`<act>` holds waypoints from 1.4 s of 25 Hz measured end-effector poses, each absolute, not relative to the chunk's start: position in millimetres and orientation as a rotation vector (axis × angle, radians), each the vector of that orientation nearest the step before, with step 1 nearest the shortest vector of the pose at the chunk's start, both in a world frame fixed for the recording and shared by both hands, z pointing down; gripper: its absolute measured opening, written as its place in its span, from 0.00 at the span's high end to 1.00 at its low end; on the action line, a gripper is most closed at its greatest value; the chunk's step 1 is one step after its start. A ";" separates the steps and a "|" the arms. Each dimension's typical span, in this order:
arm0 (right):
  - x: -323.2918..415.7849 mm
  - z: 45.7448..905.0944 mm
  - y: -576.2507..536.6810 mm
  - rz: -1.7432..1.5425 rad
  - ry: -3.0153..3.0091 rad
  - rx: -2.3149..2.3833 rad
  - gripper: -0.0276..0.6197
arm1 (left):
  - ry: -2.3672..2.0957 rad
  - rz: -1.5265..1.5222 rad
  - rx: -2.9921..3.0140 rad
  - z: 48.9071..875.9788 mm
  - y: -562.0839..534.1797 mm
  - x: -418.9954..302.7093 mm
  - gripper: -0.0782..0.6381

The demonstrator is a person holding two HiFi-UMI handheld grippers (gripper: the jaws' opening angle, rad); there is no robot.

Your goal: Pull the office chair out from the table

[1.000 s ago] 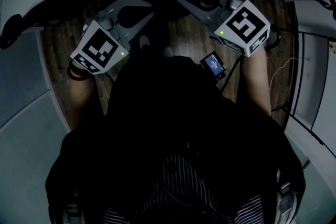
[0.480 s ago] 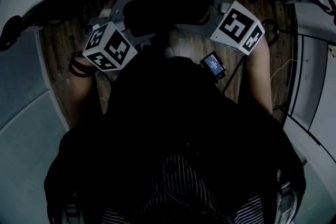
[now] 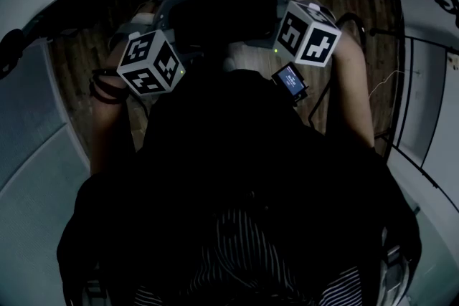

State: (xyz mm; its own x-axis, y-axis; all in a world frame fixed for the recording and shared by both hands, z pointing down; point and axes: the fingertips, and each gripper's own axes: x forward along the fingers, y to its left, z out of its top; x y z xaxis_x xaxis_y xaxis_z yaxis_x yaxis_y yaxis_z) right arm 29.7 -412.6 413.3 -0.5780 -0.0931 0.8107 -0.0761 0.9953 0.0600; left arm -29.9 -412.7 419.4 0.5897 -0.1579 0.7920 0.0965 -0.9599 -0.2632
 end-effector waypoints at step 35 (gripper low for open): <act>18.2 459.6 -399.5 -0.007 -2.023 -0.016 0.30 | -0.151 -1.548 -2.206 475.6 -410.7 -38.0 0.34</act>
State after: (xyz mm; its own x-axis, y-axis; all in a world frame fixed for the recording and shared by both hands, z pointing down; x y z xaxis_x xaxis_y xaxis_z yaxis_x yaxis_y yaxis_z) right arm 18.2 -399.5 459.6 -0.4370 0.0082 0.8994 0.0142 0.9999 -0.0023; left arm -38.0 -410.7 475.6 0.3678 -0.1588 0.9162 0.3328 -0.8976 -0.2891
